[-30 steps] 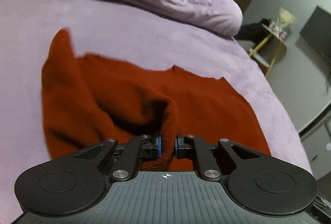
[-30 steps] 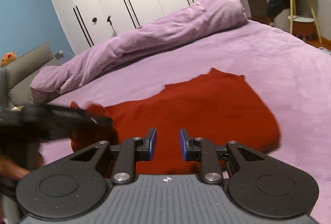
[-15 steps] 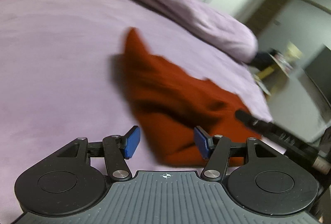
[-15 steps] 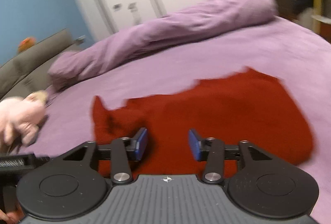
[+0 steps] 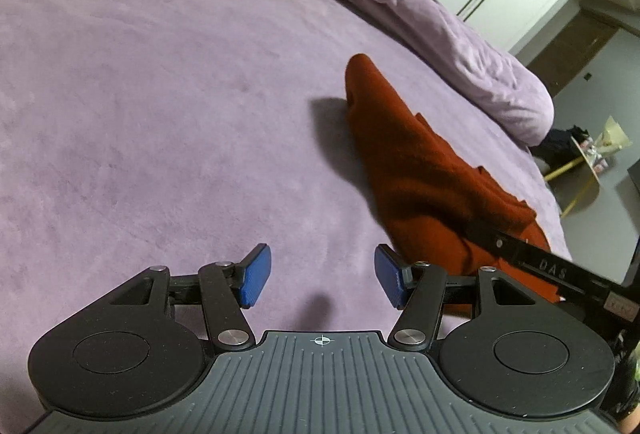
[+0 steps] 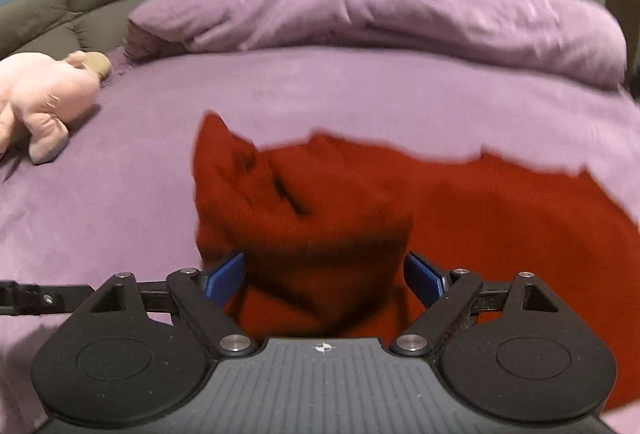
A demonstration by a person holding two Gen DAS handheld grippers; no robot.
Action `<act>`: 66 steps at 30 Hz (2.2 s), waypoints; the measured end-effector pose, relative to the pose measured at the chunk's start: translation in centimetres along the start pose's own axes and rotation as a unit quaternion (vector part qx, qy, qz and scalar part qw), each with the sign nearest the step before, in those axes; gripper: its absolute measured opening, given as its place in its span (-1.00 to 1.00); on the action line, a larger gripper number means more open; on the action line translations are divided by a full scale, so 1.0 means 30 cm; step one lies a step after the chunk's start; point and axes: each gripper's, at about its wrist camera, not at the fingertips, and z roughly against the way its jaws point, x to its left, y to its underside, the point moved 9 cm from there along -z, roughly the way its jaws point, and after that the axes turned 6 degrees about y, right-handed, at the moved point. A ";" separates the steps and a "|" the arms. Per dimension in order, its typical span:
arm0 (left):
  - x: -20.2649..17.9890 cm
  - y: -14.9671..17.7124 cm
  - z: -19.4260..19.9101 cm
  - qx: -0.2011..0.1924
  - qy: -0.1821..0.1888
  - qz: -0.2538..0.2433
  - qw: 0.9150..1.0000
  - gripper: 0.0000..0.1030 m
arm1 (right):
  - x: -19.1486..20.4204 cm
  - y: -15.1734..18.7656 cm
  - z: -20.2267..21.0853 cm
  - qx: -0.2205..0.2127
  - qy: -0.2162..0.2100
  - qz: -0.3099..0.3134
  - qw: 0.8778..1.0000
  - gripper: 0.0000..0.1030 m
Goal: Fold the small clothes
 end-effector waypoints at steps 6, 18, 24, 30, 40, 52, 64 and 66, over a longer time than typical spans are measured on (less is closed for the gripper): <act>-0.011 -0.009 -0.020 0.000 -0.001 0.017 1.000 0.22 | 0.104 -0.041 -0.033 -0.043 0.008 0.033 0.998 0.61; -0.287 0.006 -0.148 0.013 0.047 -0.062 0.997 0.22 | -0.363 0.071 0.096 -0.118 0.047 -0.375 0.918 -0.77; -0.434 0.091 -0.219 0.046 0.064 -0.132 0.988 0.24 | -0.478 0.207 0.073 -0.049 0.016 -0.415 0.908 -0.23; -0.506 0.161 -0.266 0.064 0.063 -0.175 0.980 0.28 | -0.573 0.144 0.065 -0.032 -0.007 -0.374 0.927 0.39; -0.519 0.172 -0.341 0.061 0.025 -0.205 0.976 0.28 | -0.401 -0.054 0.011 -0.055 -0.048 -0.163 0.984 0.18; -0.516 0.148 -0.300 0.037 0.037 -0.180 0.982 0.30 | -0.488 0.004 0.125 -0.080 -0.029 -0.235 0.968 -0.85; -0.515 0.162 -0.351 0.060 0.019 -0.183 0.981 0.18 | -0.549 0.070 0.083 -0.035 -0.026 -0.223 0.974 0.59; -0.524 0.162 -0.359 0.061 0.014 -0.188 0.980 0.18 | -0.543 0.073 0.028 0.003 -0.083 -0.260 0.962 0.58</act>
